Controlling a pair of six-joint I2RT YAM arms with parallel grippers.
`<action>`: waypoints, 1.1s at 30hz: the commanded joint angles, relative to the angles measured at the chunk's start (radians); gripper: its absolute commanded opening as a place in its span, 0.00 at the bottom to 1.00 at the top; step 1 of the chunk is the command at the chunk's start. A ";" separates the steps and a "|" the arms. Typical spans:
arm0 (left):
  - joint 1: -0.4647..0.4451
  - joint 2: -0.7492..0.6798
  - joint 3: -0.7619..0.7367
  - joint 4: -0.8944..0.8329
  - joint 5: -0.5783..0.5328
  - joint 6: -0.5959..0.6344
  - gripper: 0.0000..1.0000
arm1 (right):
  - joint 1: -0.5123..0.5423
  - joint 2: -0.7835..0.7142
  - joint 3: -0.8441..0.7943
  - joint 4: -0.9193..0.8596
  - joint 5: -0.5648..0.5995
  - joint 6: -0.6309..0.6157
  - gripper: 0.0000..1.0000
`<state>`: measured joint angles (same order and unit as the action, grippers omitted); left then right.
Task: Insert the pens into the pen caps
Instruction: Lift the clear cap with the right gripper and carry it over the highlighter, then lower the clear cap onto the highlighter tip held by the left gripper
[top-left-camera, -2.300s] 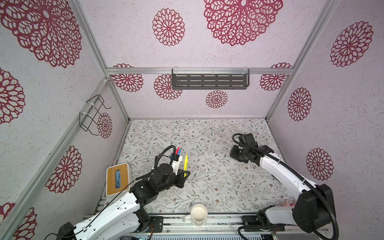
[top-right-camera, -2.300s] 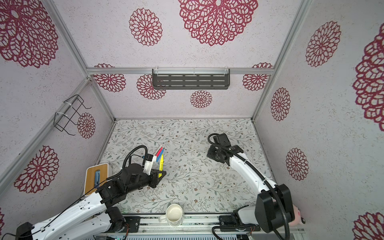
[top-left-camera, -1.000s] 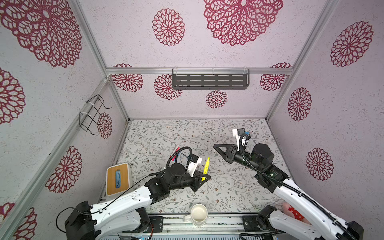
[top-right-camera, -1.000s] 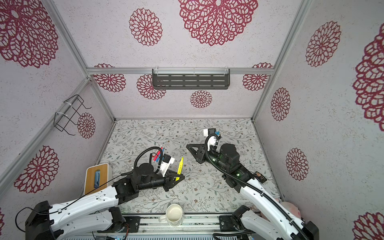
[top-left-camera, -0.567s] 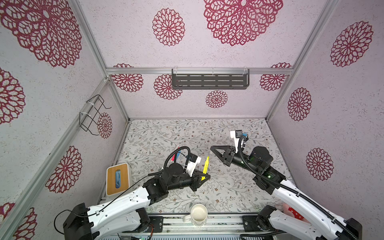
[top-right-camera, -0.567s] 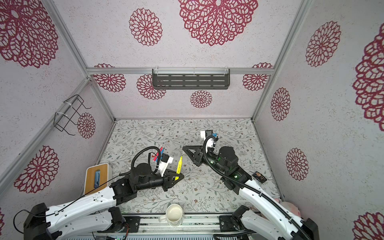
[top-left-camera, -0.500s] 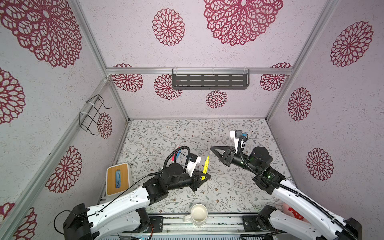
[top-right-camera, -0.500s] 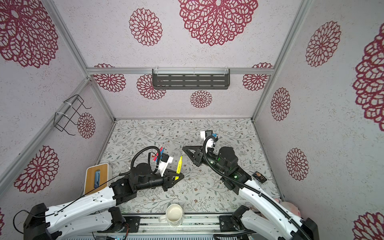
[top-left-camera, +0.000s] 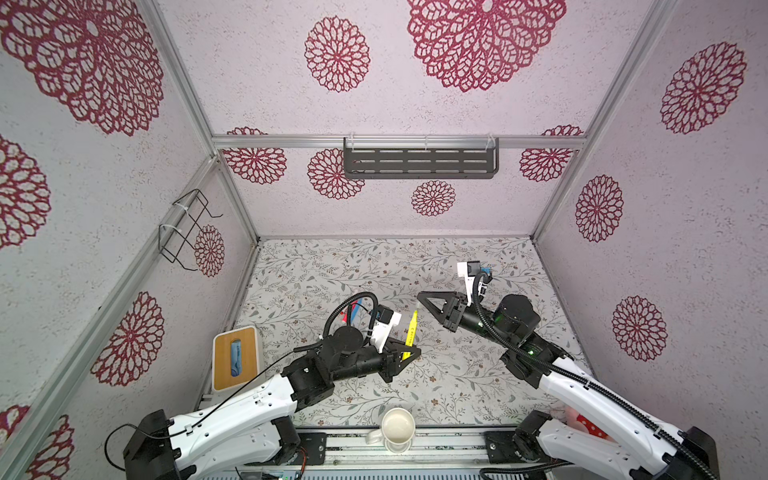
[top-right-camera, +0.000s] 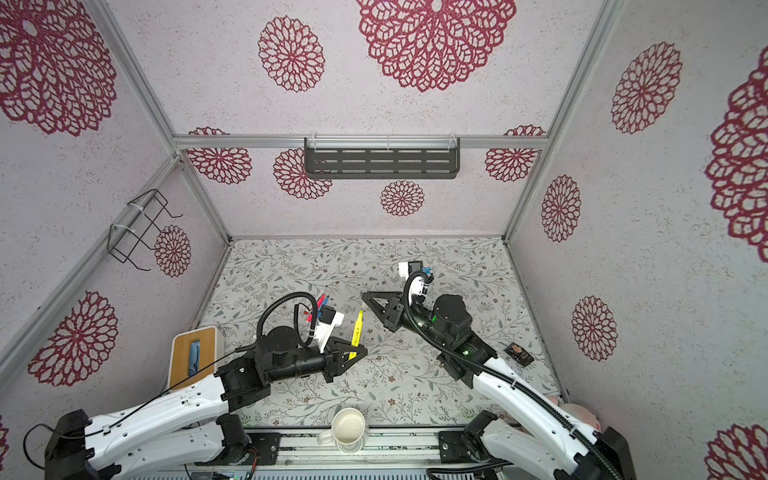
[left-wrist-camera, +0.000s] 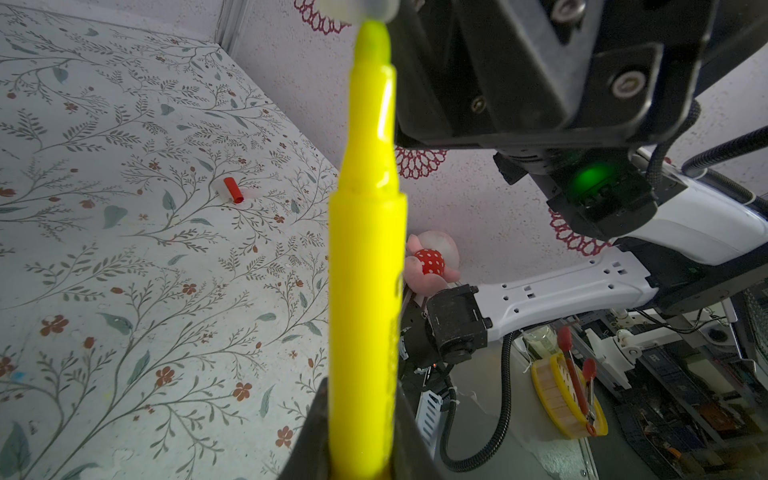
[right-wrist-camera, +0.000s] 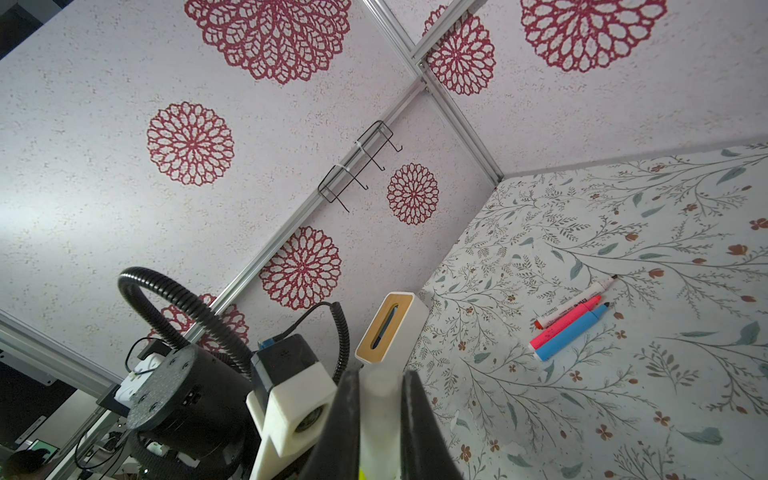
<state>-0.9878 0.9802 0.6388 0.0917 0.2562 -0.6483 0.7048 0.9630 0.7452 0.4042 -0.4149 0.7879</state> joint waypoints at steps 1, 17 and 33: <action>-0.016 -0.018 0.039 0.014 -0.008 0.002 0.00 | 0.012 -0.003 0.013 0.071 0.010 0.011 0.00; -0.018 -0.031 0.050 -0.017 -0.044 0.011 0.00 | 0.043 0.000 -0.001 0.087 0.016 0.008 0.00; -0.018 -0.043 0.067 -0.050 -0.133 0.013 0.00 | 0.122 0.013 0.002 -0.004 0.097 -0.055 0.00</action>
<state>-0.9909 0.9535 0.6724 0.0525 0.1783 -0.6476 0.8005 0.9745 0.7418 0.4282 -0.3573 0.7731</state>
